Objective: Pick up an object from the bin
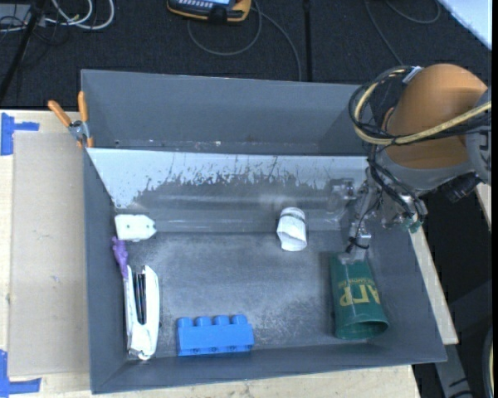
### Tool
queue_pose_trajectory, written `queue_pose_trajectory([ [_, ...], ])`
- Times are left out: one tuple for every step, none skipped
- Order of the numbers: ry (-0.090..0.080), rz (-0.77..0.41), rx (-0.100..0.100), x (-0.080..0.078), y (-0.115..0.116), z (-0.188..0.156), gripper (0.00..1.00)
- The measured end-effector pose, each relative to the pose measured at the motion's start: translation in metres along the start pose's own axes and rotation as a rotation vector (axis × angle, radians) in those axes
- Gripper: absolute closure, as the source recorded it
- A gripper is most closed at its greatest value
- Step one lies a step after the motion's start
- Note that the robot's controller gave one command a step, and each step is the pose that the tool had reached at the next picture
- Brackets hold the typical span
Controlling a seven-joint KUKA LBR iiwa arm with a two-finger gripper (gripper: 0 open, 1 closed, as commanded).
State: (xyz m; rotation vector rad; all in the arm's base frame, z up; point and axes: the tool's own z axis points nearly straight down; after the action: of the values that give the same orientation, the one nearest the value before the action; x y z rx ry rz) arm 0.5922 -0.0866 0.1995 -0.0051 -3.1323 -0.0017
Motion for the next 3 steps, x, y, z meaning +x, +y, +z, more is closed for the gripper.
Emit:
queue_pose_trajectory([
  [-0.008,-0.002,0.001,-0.001,0.001,-0.005,0.0],
  [-0.008,-0.039,0.001,-0.015,0.014,0.06,0.0],
  [-0.002,-0.012,-0.001,-0.021,0.027,0.082,0.0],
])
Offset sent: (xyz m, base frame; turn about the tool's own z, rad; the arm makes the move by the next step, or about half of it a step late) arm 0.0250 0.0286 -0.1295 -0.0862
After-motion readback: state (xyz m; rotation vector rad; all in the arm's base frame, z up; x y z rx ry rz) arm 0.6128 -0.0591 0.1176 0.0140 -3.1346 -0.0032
